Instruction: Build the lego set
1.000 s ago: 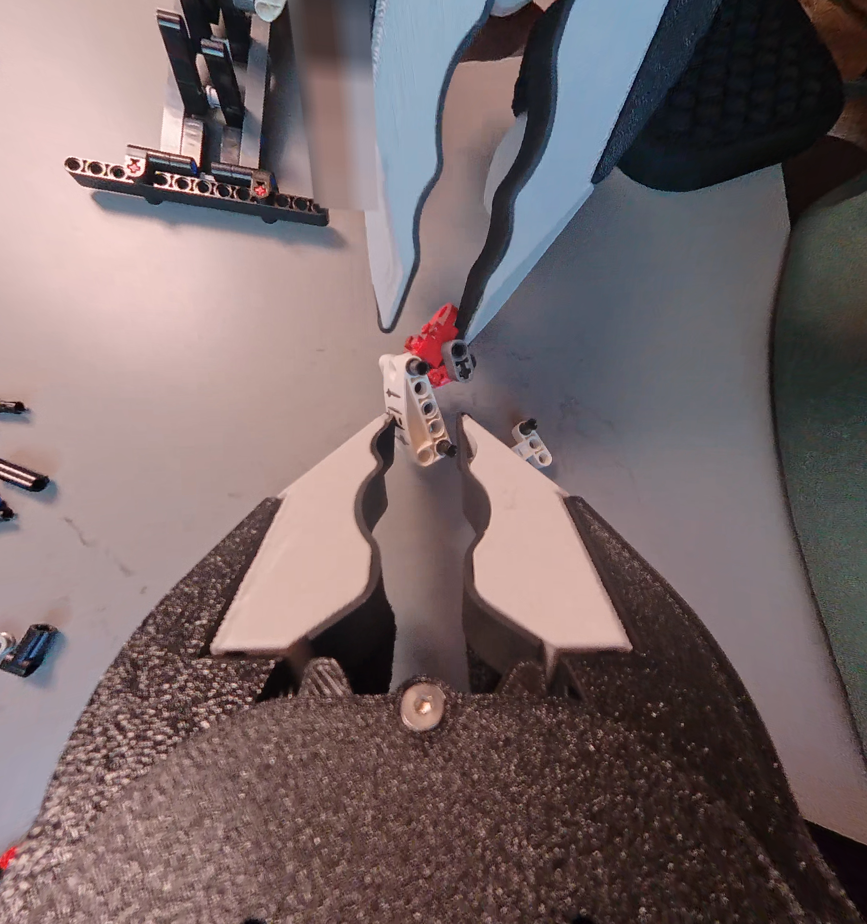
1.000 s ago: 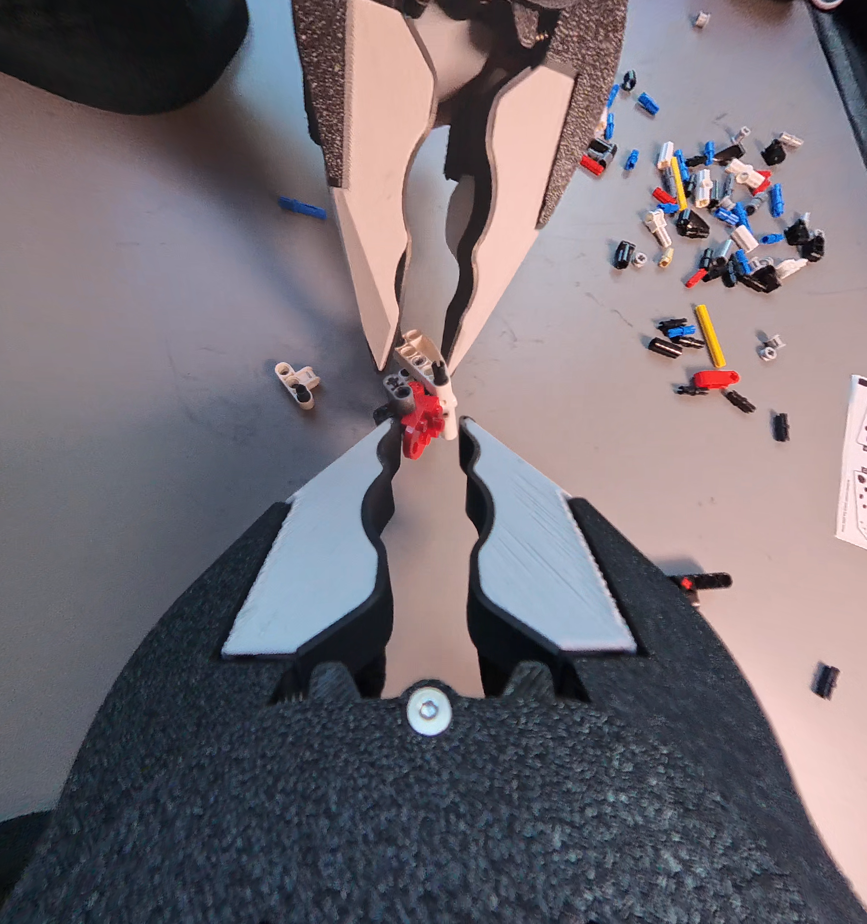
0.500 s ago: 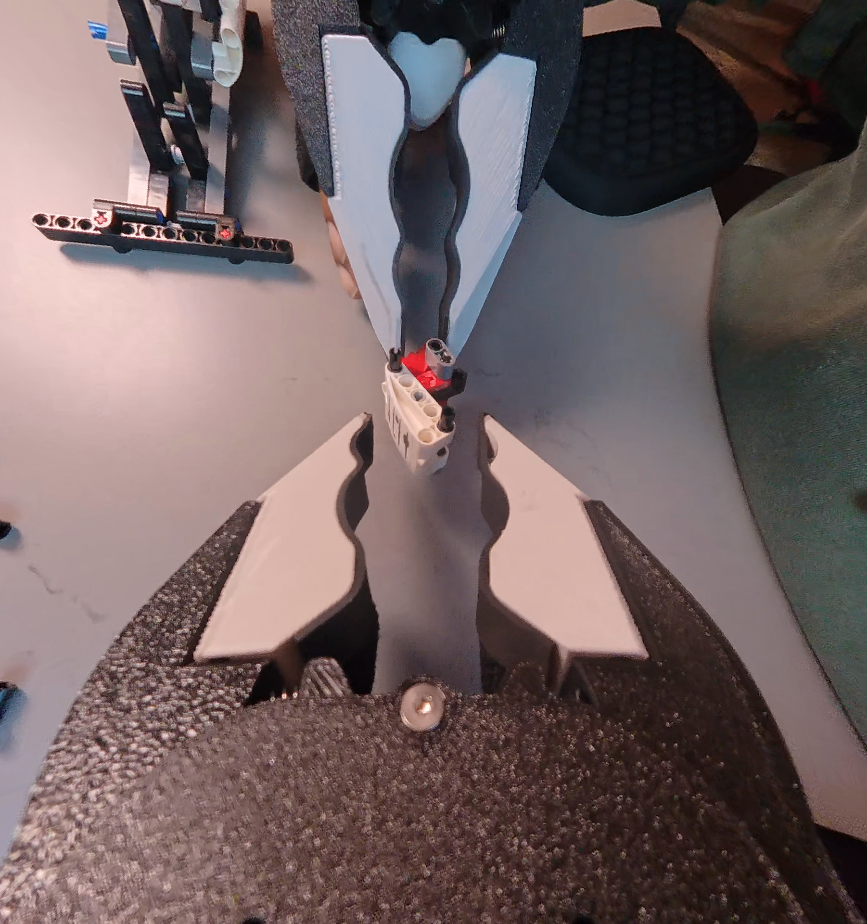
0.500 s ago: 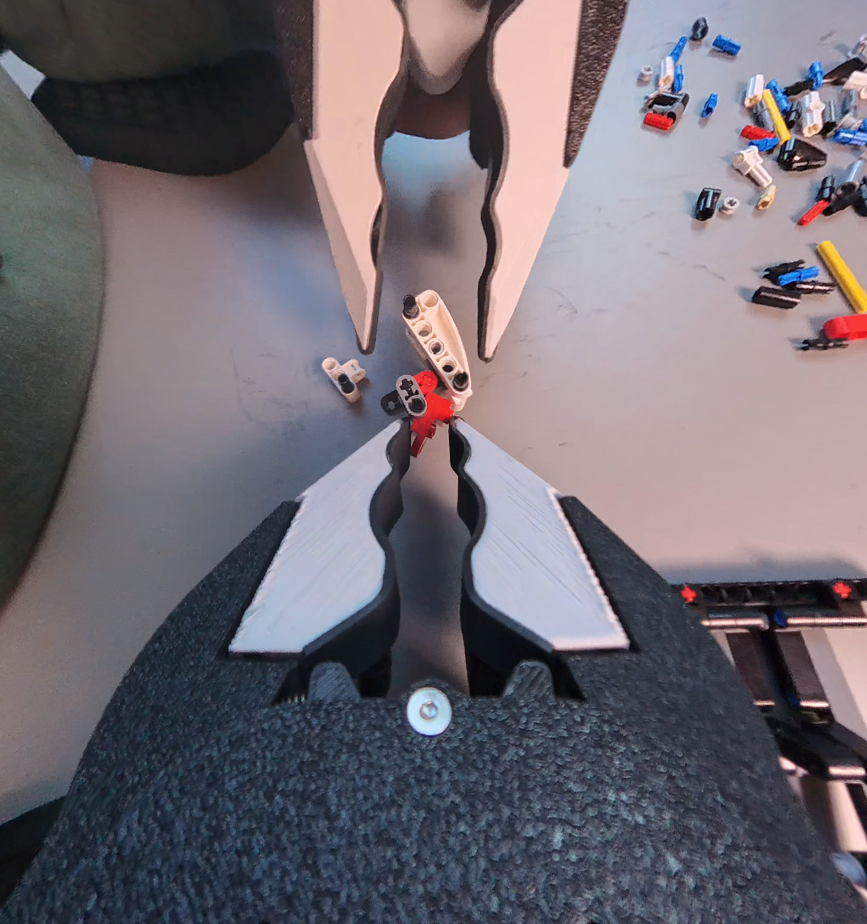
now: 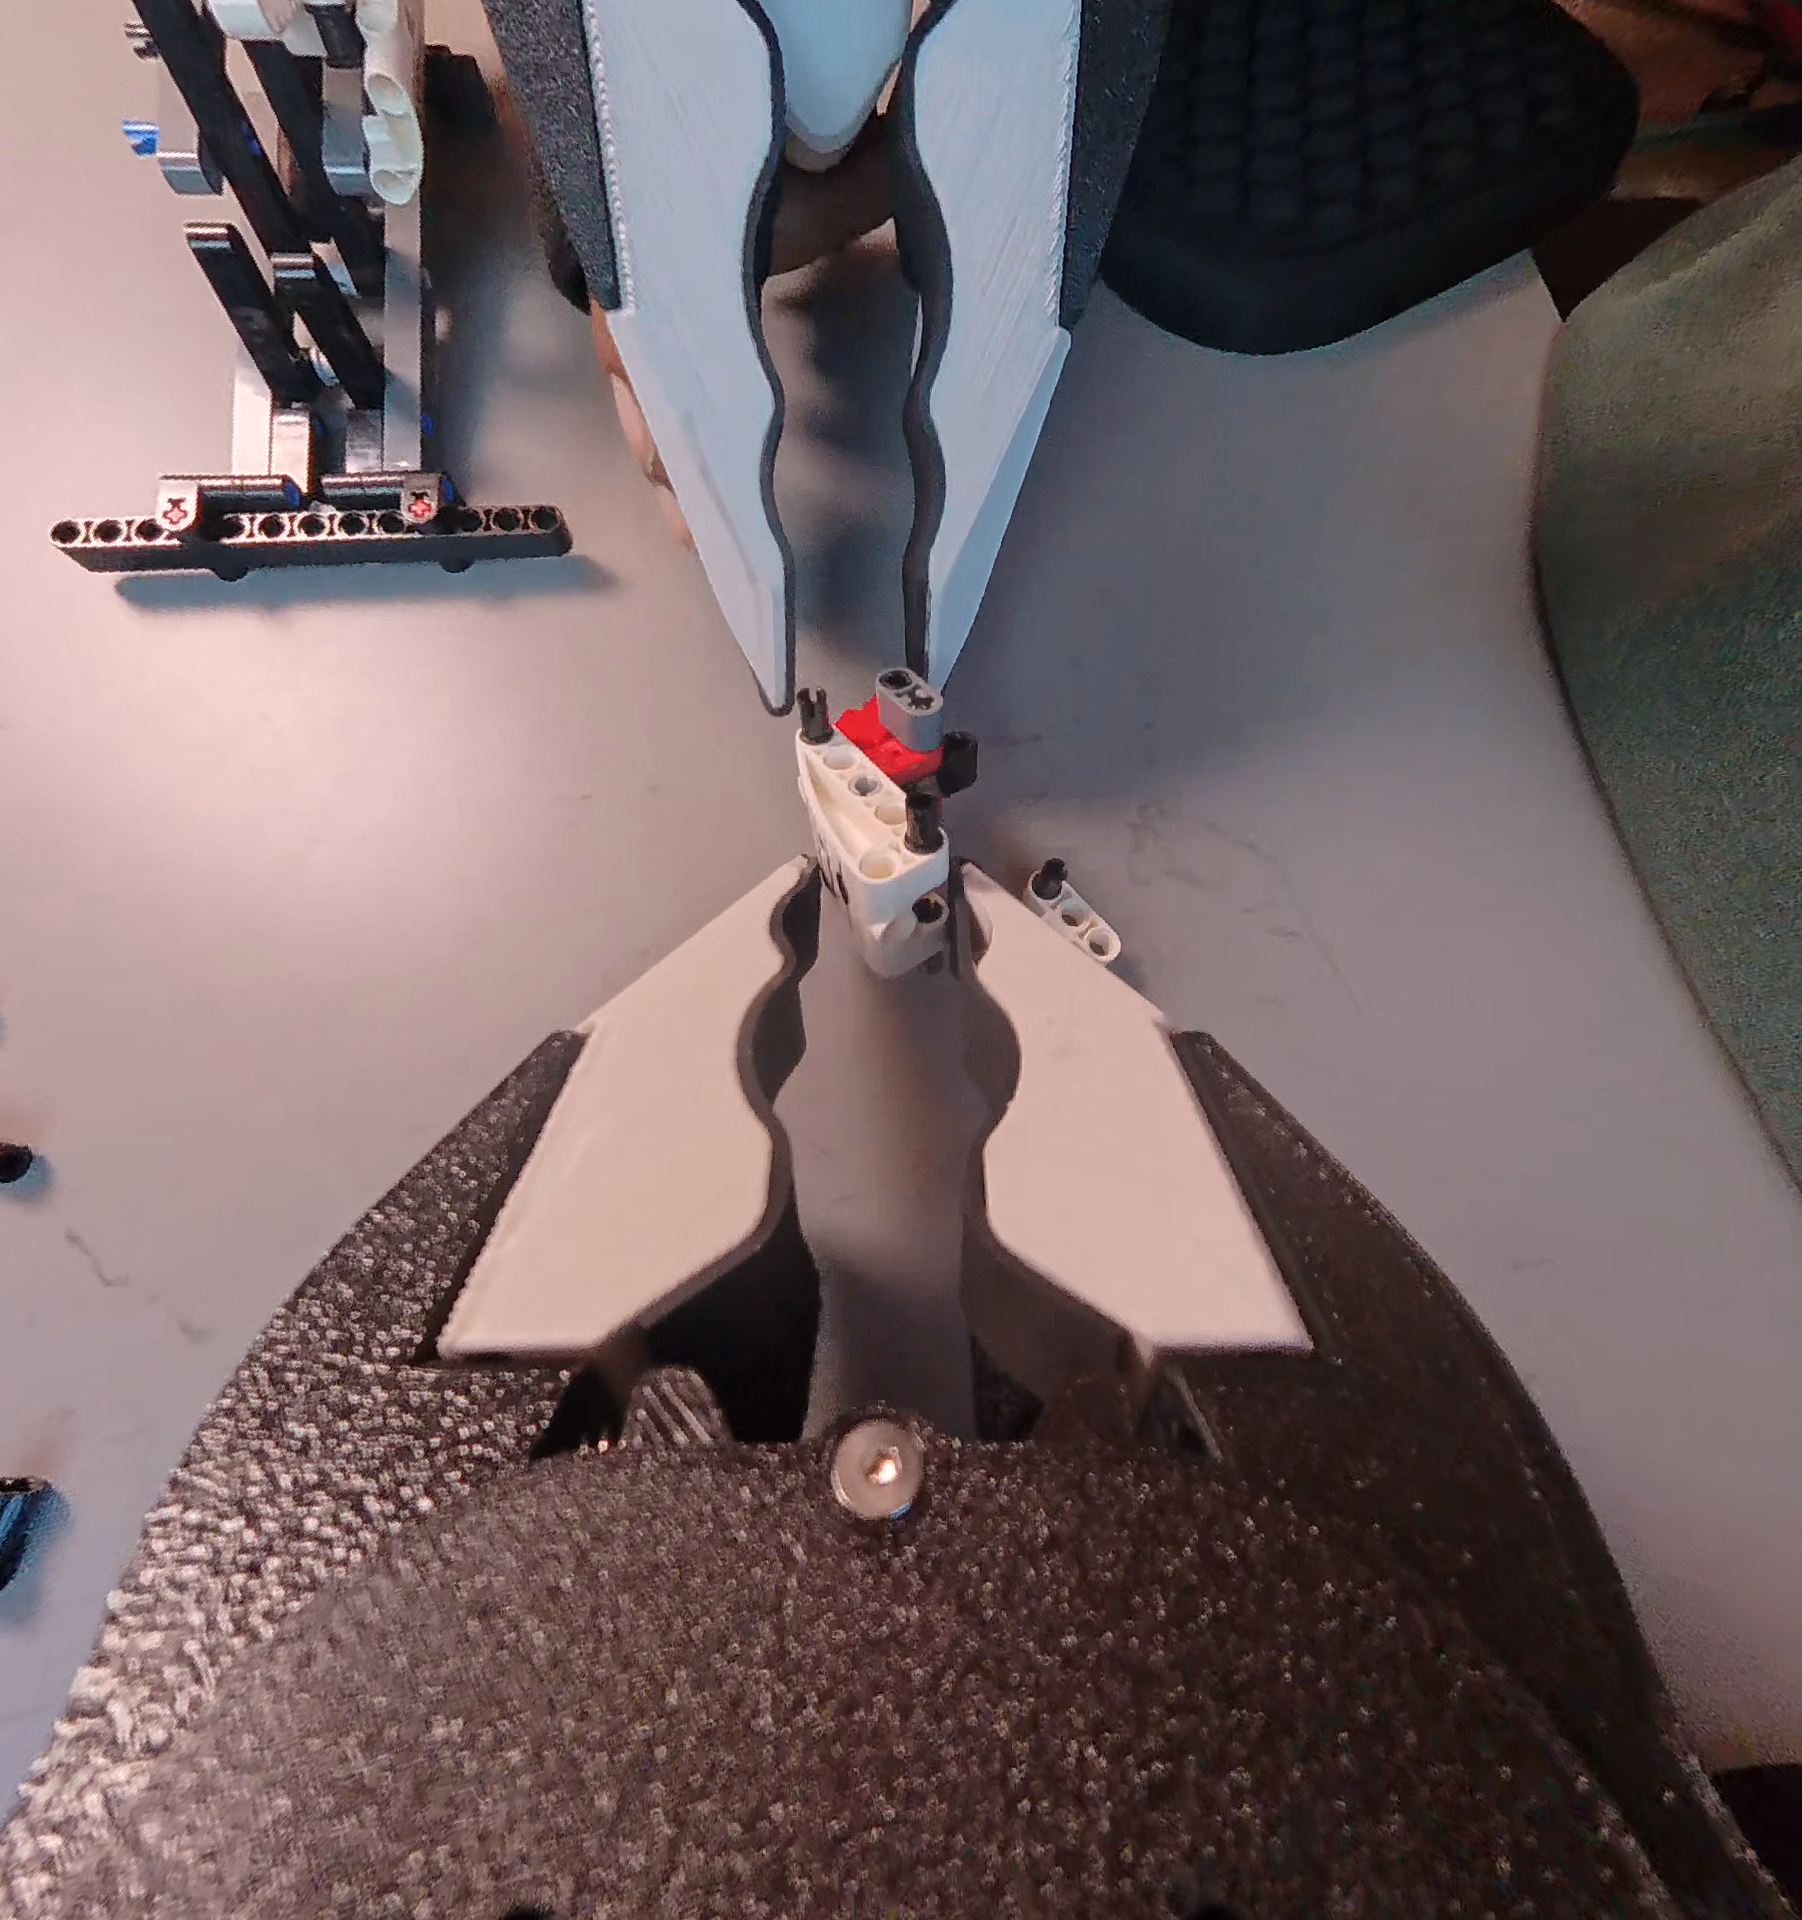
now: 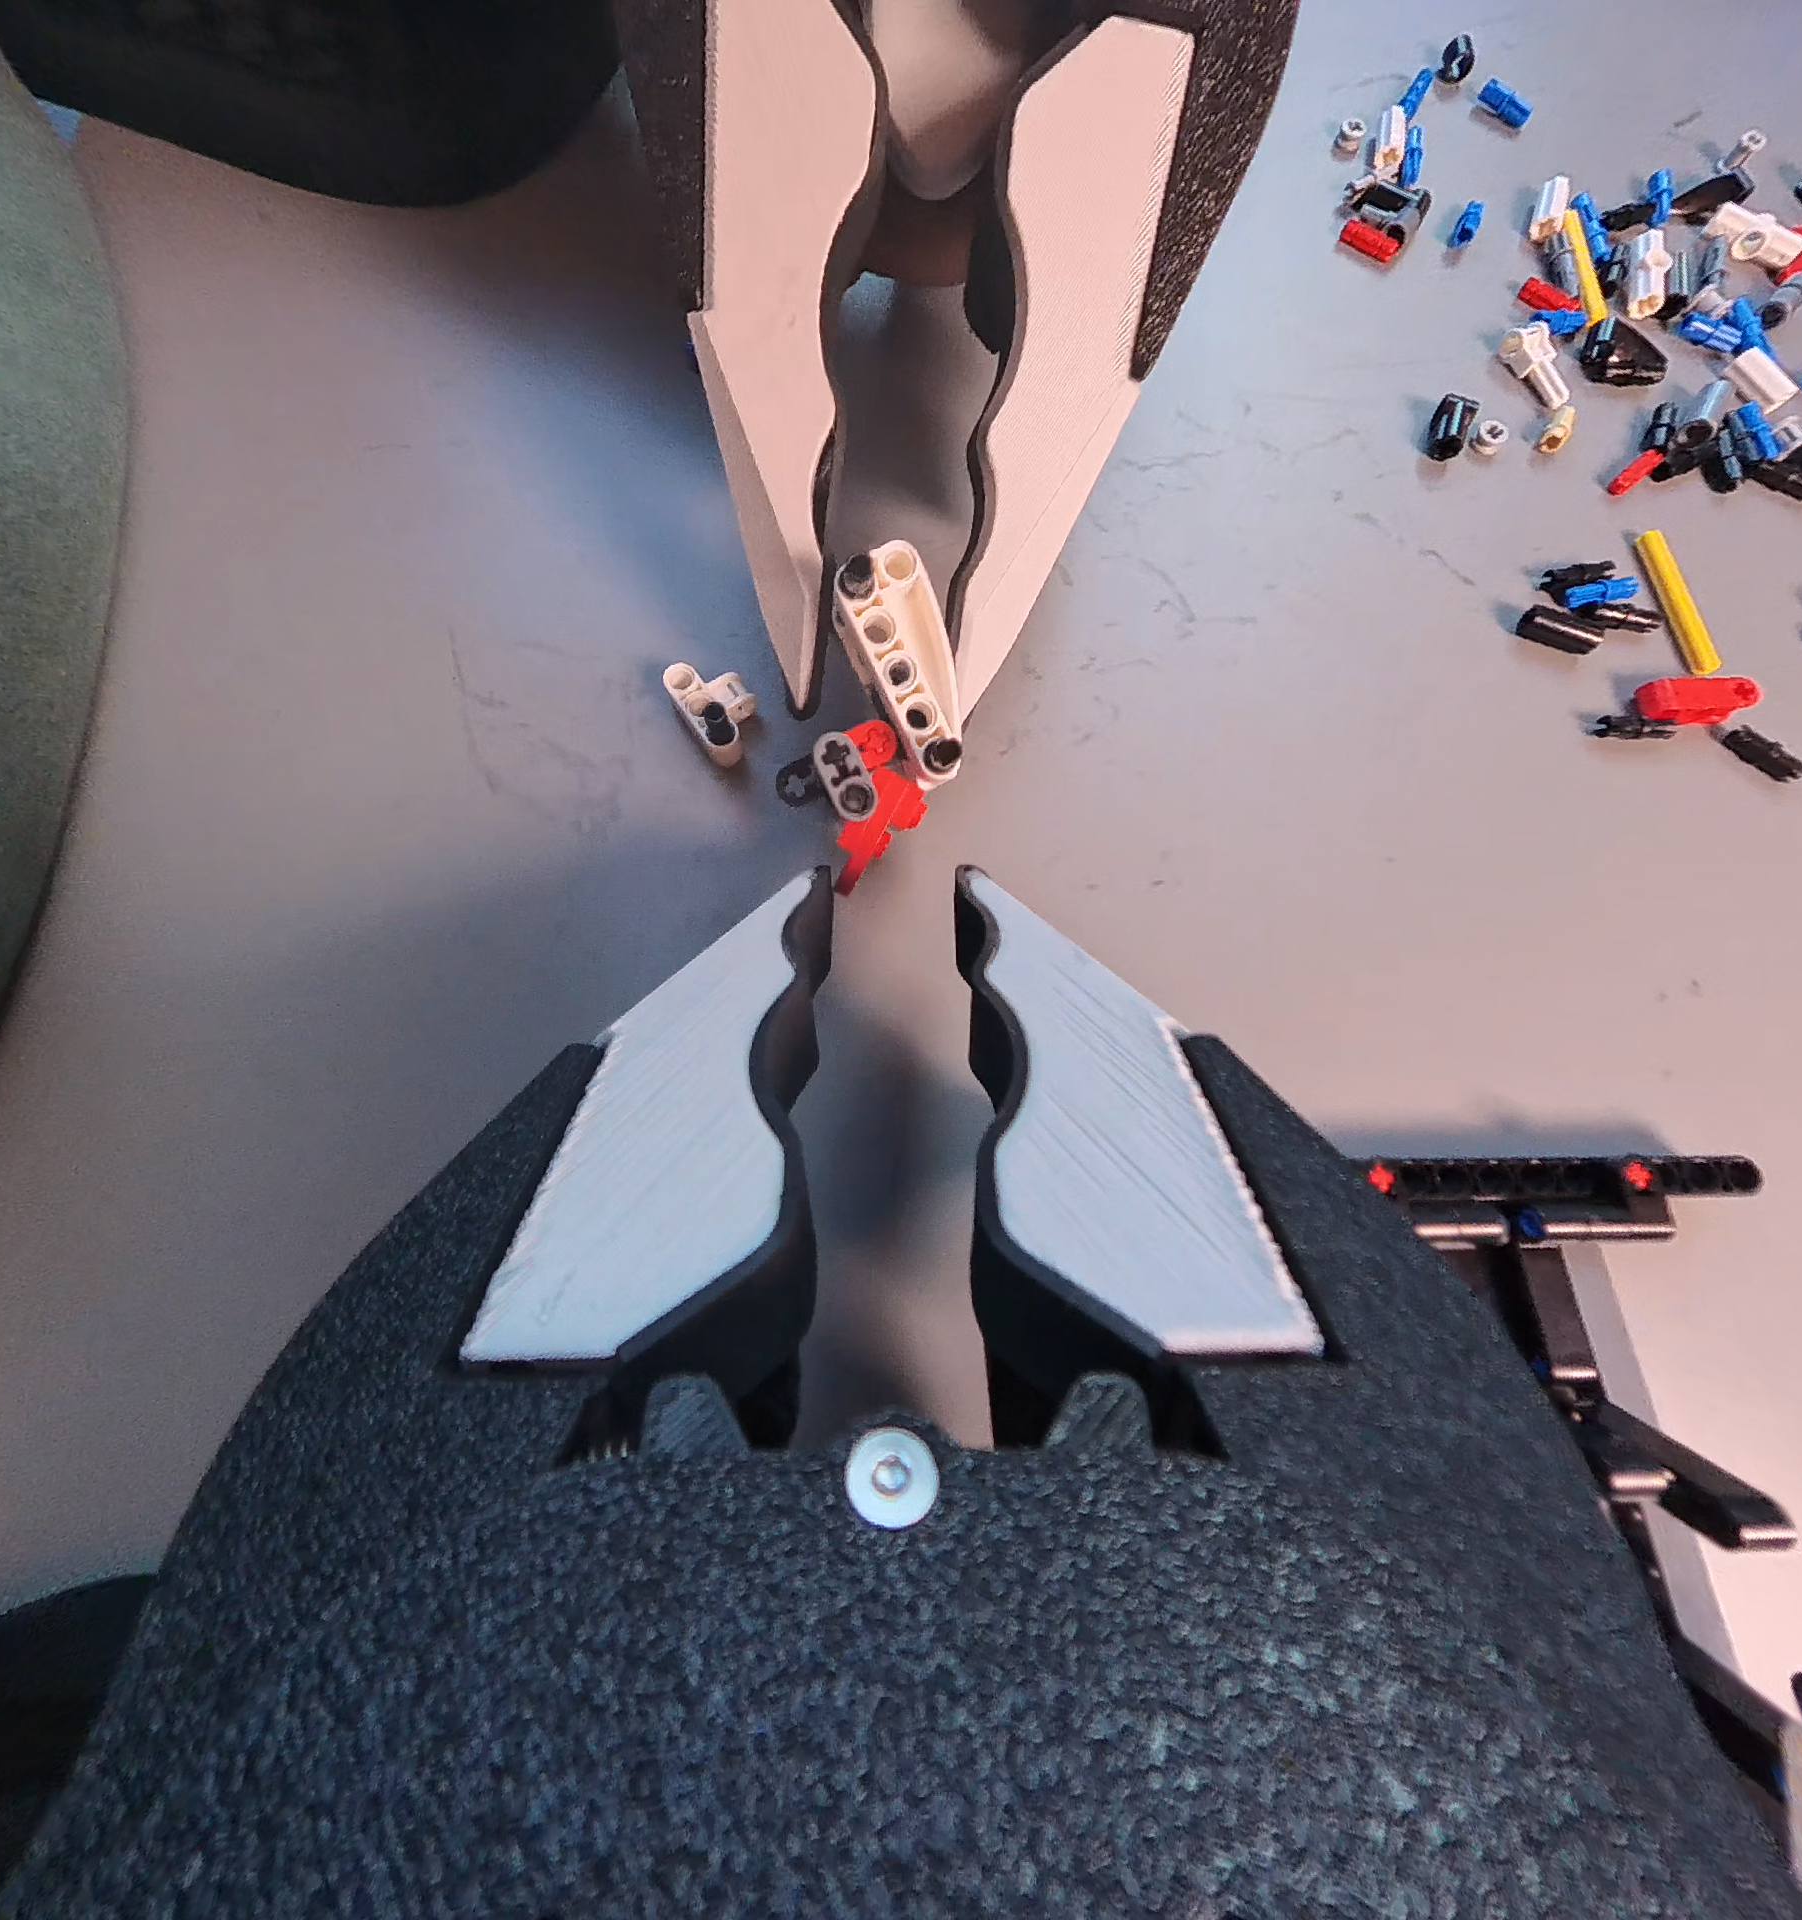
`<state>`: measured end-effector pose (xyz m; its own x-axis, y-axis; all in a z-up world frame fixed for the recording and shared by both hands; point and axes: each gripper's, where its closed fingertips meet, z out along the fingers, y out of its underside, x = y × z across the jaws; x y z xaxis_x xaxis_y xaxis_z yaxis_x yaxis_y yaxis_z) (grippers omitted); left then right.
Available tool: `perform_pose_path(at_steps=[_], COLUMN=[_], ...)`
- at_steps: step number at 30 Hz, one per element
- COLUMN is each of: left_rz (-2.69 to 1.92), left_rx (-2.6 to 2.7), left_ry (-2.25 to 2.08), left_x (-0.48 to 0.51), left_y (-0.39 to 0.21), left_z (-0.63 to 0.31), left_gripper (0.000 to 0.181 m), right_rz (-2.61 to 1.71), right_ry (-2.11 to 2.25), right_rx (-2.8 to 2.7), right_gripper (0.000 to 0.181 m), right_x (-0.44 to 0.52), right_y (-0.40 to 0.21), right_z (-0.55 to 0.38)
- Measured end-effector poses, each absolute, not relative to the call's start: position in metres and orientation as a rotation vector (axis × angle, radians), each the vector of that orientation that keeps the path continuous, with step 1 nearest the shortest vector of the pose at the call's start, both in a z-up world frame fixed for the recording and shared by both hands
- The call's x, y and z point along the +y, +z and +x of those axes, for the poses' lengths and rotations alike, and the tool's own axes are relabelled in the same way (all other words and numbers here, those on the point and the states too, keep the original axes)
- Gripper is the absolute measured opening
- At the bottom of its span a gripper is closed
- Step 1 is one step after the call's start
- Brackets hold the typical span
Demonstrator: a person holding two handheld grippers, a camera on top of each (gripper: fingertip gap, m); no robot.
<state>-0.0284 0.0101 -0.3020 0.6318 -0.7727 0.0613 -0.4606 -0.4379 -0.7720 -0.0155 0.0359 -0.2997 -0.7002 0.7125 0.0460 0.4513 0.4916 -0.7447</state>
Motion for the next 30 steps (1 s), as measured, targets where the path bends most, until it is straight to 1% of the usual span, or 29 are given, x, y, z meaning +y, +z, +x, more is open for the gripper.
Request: perform_pose_path(at_steps=[4, 9, 14, 21, 25, 30], left_rz=[-2.105, -2.143, -2.146, -2.113, -2.091, -2.079], left_rx=[1.007, 1.031, 0.981, 0.944, 0.969, 0.989], left_ry=[-0.489, -0.469, -0.434, -0.376, -0.34, -0.334], left_x=[0.011, 0.01, 0.009, 0.003, 0.001, -0.001], left_y=[-0.303, -0.308, -0.298, -0.292, -0.293, -0.294], left_z=[-0.029, -0.032, -0.038, -0.034, -0.03, -0.029], left_gripper=[0.022, 0.031, 0.034, 0.033, 0.024, 0.023], right_rz=[-0.989, -0.96, -0.941, -0.917, -0.917, -0.937], right_ry=[1.069, 1.067, 1.069, 1.058, 1.05, 1.065], right_rx=[-2.371, -2.359, -2.359, -2.359, -2.354, -2.339], right_gripper=[0.023, 0.027, 0.031, 0.031, 0.031, 0.031], right_x=[0.036, 0.03, 0.026, 0.022, 0.021, 0.024], right_y=[-0.299, -0.298, -0.297, -0.296, -0.297, -0.297], right_z=[-0.008, -0.005, -0.004, -0.002, 0.0, 0.0])
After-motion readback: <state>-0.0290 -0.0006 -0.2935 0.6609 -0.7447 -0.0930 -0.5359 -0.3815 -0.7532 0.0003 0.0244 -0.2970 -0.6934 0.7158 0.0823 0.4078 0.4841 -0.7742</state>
